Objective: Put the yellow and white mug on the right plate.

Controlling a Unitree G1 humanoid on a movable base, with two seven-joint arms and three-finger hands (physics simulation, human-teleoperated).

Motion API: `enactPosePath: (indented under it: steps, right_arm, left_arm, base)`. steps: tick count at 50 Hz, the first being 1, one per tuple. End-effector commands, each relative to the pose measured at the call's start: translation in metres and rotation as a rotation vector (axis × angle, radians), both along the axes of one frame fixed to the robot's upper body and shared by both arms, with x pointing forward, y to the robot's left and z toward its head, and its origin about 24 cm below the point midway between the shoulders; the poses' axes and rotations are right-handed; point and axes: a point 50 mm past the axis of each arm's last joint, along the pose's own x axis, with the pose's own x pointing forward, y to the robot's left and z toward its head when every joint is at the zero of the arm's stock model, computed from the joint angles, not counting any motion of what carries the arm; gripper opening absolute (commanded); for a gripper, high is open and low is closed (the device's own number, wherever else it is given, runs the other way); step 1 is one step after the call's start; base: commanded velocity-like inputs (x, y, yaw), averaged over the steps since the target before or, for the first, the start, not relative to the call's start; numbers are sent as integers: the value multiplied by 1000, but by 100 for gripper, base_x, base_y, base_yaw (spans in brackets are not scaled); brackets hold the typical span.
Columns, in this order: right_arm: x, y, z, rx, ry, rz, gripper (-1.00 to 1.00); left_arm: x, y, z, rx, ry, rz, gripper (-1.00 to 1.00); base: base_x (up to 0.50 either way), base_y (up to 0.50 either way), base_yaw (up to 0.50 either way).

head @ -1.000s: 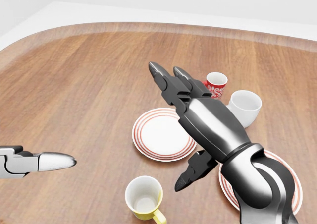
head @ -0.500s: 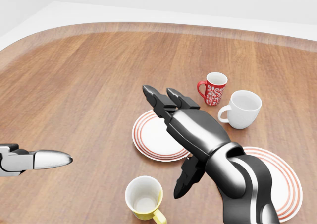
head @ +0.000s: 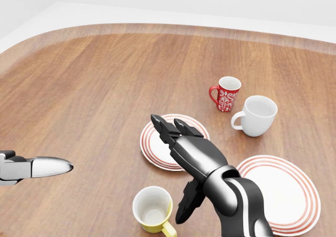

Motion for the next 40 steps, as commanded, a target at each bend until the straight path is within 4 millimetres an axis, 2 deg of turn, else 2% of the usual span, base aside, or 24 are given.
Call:
enactPosePath:
  steps: [1,18,40]
  right_arm:
    - [-1,5,-18,5,44,-13,100]
    - [-10,21,-39,29,89,-3,100]
    - [-4,32,-69,36,128,-61,100]
  left_arm:
    - [0,1,0,-2,-2,1,100]
    - [-3,0,5,2,-26,-3,100]
    - [-2,1,5,-1,-25,-4,100]
  base:
    - [0,0,0]
    - [0,0,0]
    - [0,0,0]
